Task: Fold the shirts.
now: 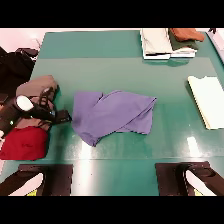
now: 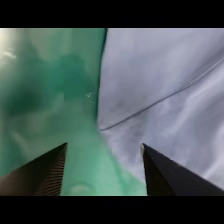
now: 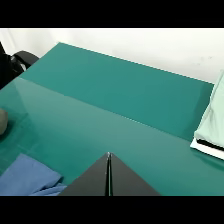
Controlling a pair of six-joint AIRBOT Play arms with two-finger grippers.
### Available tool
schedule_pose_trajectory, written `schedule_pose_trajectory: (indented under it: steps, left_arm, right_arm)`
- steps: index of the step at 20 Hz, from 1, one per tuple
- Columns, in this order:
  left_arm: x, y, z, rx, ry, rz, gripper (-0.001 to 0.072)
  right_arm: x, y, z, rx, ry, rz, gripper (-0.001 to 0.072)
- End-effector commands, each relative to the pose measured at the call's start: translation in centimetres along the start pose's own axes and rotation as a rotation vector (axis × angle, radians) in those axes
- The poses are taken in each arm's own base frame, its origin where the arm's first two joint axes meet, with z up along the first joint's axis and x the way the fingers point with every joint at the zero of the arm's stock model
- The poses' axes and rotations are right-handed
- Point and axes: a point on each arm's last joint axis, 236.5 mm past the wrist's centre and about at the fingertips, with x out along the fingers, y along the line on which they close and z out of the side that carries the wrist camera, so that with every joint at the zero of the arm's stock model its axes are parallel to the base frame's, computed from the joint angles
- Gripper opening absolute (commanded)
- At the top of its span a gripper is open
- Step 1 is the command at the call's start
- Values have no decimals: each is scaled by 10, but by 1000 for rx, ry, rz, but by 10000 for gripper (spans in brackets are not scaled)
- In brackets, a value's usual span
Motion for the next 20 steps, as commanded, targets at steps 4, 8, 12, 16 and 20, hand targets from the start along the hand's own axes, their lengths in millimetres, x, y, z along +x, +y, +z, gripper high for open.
schedule_pose_trajectory:
  steps: [4, 8, 12, 16, 20]
  left_arm:
    - [29, -8, -8, -155, -69, -130, 551]
    - [28, -12, 3, -184, -110, -151, 550]
    - [28, -14, -2, -183, -89, -156, 326]
    - [19, -23, 9, -127, -115, -178, 25]
    - [-38, -61, 62, 45, -218, -208, 25]
  right_arm:
    - [0, 0, 0, 0, 0, 1, 21]
    - [0, 0, 0, 0, 0, 2, 21]
    - [0, 1, -1, 0, 6, 3, 21]
    - [0, 1, -10, -1, 41, 6, 21]
    - [6, -44, -94, 114, 290, -80, 21]
